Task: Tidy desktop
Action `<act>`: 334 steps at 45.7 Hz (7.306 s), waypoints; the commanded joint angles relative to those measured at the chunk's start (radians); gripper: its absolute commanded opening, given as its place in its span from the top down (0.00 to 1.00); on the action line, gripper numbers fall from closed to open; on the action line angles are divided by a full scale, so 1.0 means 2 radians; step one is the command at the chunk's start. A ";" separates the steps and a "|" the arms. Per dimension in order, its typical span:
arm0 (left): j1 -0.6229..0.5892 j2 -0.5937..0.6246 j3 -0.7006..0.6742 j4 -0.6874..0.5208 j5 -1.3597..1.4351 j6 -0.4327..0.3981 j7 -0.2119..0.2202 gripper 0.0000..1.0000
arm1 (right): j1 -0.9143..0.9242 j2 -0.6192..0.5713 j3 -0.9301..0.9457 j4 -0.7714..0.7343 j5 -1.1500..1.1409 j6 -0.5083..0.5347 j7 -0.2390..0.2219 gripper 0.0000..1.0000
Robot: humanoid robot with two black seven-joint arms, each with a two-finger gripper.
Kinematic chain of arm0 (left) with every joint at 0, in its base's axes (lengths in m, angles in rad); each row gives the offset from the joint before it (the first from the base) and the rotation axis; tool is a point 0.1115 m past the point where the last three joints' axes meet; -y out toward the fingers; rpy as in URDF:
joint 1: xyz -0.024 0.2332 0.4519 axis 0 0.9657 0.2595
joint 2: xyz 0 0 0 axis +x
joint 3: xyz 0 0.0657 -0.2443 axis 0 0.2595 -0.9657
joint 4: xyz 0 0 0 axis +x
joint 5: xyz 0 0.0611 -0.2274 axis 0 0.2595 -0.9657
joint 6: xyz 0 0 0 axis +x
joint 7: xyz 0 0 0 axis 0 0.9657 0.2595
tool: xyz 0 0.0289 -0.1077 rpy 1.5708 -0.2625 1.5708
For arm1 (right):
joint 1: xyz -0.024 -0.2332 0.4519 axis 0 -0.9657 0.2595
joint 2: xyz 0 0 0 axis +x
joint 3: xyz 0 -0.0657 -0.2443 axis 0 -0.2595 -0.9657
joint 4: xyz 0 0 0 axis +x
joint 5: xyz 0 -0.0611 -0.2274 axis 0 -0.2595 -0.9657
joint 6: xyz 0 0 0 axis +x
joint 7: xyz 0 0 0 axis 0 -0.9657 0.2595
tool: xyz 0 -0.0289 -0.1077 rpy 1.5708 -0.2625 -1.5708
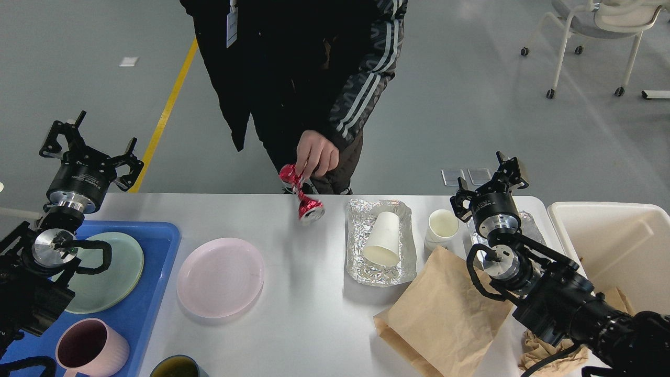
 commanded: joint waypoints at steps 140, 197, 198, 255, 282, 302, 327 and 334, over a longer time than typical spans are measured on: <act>-0.501 -0.010 1.127 -0.100 0.008 -0.218 0.316 0.03 | 0.000 0.000 0.000 0.000 0.000 0.000 0.000 0.00; -0.445 -0.028 1.022 -0.324 0.034 -0.218 0.321 0.10 | 0.000 0.000 0.000 0.000 0.000 0.000 0.000 0.00; -0.446 -0.028 1.022 -0.327 0.037 -0.218 0.320 0.10 | 0.000 0.000 0.000 0.000 0.000 0.000 0.000 0.00; -0.402 -0.037 1.046 -0.329 0.065 -0.218 0.321 0.10 | 0.000 0.000 0.000 0.000 0.000 0.000 0.000 0.00; -0.376 -0.064 1.047 -0.297 0.068 -0.218 0.322 0.59 | 0.000 0.000 0.000 0.000 0.000 0.000 0.000 0.00; -0.372 -0.064 1.041 -0.291 0.067 -0.218 0.322 1.00 | 0.000 0.000 0.000 0.000 0.000 0.000 0.000 0.00; -0.455 0.000 0.926 -0.289 0.062 -0.218 0.322 1.00 | 0.000 0.000 0.000 0.000 0.000 0.000 0.000 0.00; -0.484 0.046 0.907 -0.288 0.062 -0.218 0.322 1.00 | 0.000 0.000 0.000 0.000 0.000 0.000 0.000 0.00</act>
